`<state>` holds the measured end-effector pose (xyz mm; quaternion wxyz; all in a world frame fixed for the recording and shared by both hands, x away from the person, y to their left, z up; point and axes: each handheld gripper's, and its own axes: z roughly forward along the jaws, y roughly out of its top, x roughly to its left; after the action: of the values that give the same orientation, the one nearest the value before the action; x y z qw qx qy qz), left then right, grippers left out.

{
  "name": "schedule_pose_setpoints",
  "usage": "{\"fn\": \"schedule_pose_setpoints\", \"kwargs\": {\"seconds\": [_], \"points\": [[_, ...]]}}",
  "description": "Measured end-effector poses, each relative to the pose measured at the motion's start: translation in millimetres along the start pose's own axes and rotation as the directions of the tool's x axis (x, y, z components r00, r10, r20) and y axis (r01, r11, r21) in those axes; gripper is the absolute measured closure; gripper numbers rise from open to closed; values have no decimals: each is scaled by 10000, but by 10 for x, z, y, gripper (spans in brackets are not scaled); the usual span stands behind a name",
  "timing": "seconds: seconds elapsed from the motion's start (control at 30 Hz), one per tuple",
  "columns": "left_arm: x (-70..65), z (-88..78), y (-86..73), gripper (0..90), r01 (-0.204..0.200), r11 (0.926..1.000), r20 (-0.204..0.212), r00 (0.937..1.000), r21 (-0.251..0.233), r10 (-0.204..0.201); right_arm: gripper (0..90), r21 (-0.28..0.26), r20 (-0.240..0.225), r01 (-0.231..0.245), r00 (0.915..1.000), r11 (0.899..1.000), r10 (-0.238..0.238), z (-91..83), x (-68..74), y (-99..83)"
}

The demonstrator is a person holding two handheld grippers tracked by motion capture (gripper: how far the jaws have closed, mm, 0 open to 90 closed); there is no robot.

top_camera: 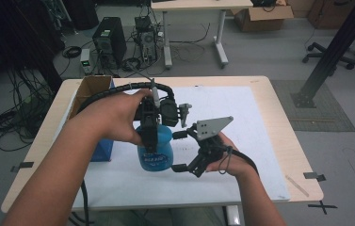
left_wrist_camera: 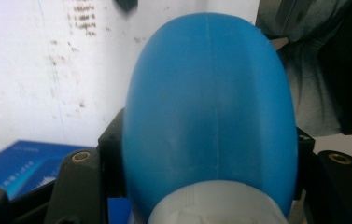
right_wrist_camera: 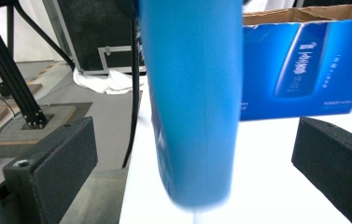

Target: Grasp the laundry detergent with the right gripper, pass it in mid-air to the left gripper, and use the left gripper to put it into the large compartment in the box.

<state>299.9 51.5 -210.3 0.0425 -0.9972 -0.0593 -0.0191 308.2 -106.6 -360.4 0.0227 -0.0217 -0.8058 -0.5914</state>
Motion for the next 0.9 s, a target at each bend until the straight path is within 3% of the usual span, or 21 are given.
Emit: {"fn": "schedule_pose_setpoints", "kwargs": {"seconds": [0.17, 0.3, 0.43, 0.53, 0.6, 0.73, 0.77, 0.8, 0.83, 0.87, 0.9], "points": [[66, -89, -45, 389, 632, 9978, 164, 9978, 197, -636, 4, 550, 339, 209, 9992, 9983, -228, -241, 25, 16], [134, -176, -91, 389, 1339, 9905, 256, 9906, 323, -1347, 4, 1384, 751, 306, 9963, 9899, -413, -408, 30, 17], [232, -285, -166, 388, 2290, 9730, 398, 9724, 279, -2299, 6, 2334, 1015, 211, 9938, 9722, -460, -540, 28, 3], [299, -365, -218, 388, 2968, 9545, 459, 9535, 297, -2979, 10, 2939, 1221, 202, 9908, 9556, -585, -623, 27, -7], [343, -421, -249, 388, 3420, 9393, 491, 9380, 281, -3430, 12, 3282, 1413, 187, 9876, 9444, -687, -674, 19, -8], [446, -534, -316, 388, 4470, 8941, 486, 8928, 294, -4479, 14, 3800, 1625, 97, 9837, 9249, -771, -767, 6, 7], [486, -571, -346, 388, 4757, 8792, 469, 8780, 255, -4764, 15, 3895, 1701, 80, 9821, 9210, -805, -786, 1, 12], [525, -598, -377, 388, 5170, 8557, 524, 8542, 212, -5174, 17, 4011, 1789, 43, 9804, 9160, -830, -813, -3, 21], [557, -621, -403, 388, 5417, 8404, 565, 8386, 176, -5418, 17, 4064, 1842, 36, 9791, 9137, -857, -834, -6, 29], [593, -652, -440, 387, 5754, 8177, 577, 8160, 126, -5751, 17, 4082, 1869, 31, 9785, 9129, -869, -849, -8, 35], [627, -685, -476, 388, 6015, 7988, 562, 7973, 98, -6010, 18, 4090, 1907, 27, 9777, 9125, -884, -868, -8, 43]]}}
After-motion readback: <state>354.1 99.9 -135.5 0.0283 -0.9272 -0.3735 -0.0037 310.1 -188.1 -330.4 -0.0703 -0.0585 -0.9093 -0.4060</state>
